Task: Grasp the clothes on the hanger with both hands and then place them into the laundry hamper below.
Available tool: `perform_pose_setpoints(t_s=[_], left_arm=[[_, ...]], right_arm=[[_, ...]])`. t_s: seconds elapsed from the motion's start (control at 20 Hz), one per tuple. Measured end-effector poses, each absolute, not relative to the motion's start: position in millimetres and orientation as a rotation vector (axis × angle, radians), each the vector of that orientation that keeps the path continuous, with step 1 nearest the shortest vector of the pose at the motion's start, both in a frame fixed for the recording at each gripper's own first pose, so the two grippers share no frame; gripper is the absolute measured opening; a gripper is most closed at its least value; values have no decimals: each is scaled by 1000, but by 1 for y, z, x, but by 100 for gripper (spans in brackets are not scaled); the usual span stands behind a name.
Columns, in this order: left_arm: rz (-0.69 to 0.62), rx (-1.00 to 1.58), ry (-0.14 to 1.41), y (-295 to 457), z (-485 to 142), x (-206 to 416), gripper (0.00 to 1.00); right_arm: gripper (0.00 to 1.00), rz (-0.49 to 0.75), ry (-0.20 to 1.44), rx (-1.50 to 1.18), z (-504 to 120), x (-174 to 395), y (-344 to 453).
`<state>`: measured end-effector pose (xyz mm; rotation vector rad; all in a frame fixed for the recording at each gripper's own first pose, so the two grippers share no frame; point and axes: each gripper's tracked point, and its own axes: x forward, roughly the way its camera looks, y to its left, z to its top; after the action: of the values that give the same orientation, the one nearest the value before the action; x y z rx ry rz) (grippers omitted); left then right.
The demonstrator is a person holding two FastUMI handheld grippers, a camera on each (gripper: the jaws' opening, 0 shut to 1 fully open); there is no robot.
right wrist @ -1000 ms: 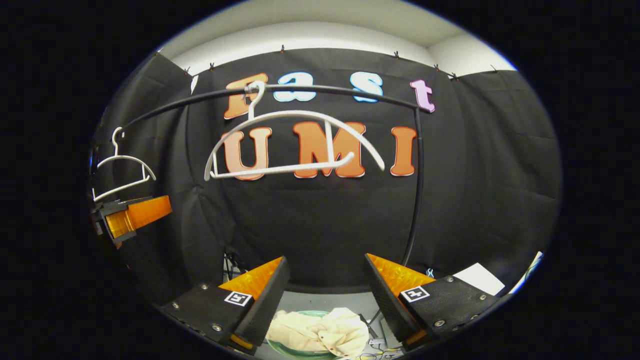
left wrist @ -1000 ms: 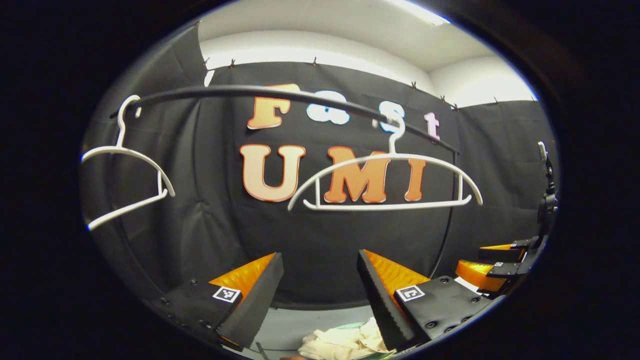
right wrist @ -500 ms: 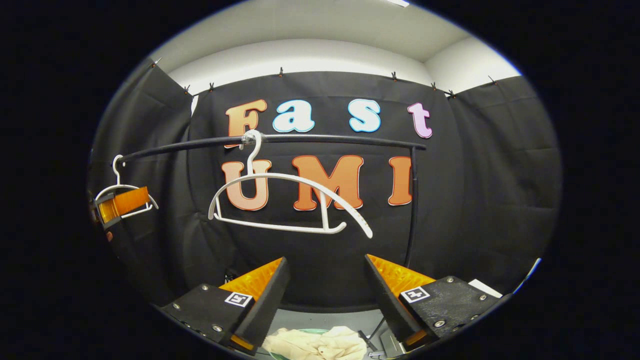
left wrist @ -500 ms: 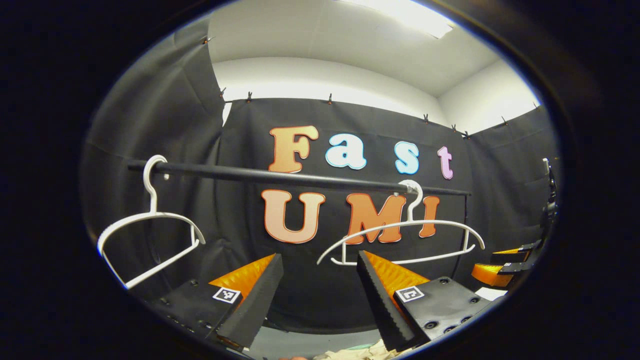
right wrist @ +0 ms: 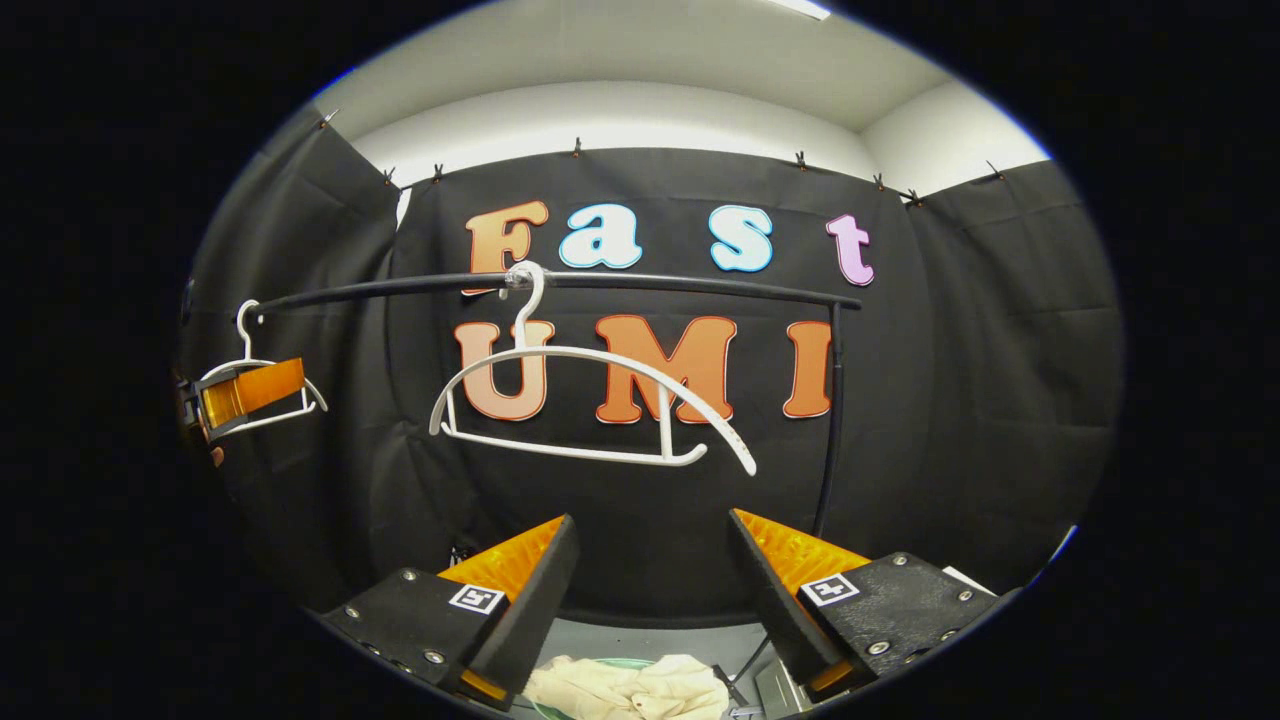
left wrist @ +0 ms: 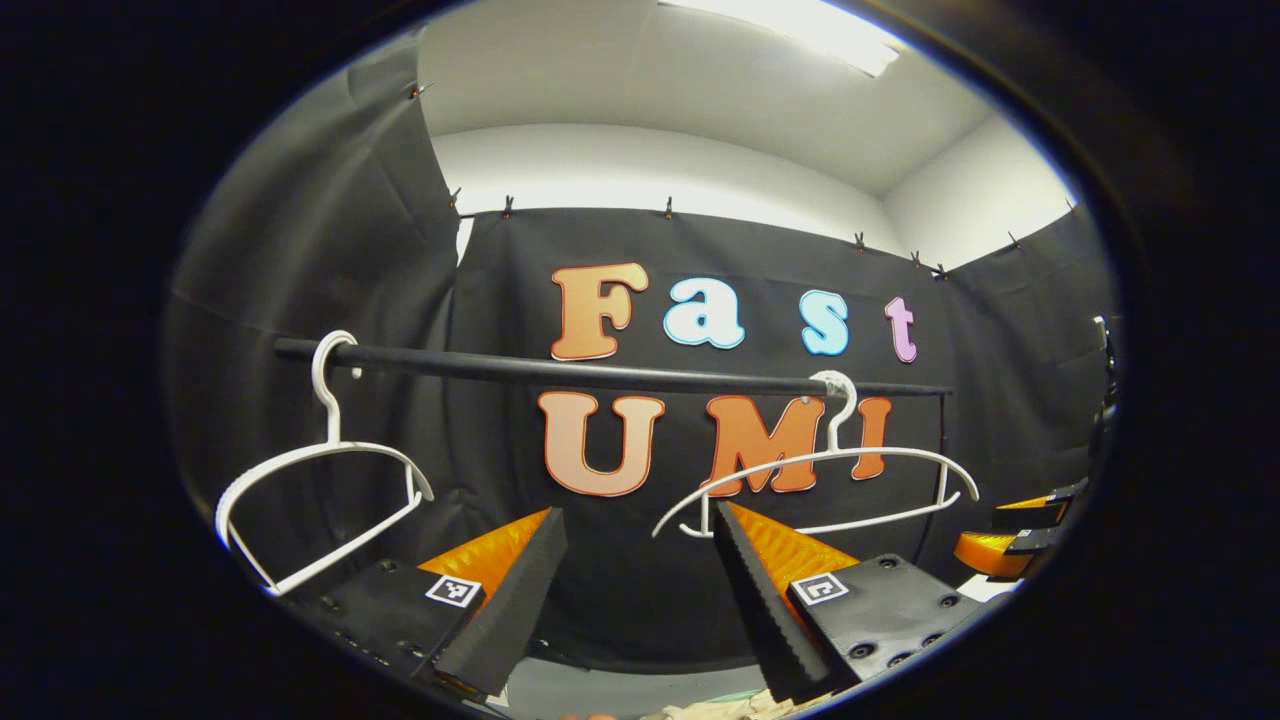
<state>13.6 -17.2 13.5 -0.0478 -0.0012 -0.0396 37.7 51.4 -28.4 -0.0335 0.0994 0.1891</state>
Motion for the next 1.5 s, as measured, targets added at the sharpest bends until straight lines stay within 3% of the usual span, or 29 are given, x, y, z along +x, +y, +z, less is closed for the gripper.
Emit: perform_pose_setpoints(t_s=[1.5], left_arm=[[28, -32, -6, 9, 14, 8, 96]], right_arm=[[92, 199, 107, -4, -28, 29, 62]])
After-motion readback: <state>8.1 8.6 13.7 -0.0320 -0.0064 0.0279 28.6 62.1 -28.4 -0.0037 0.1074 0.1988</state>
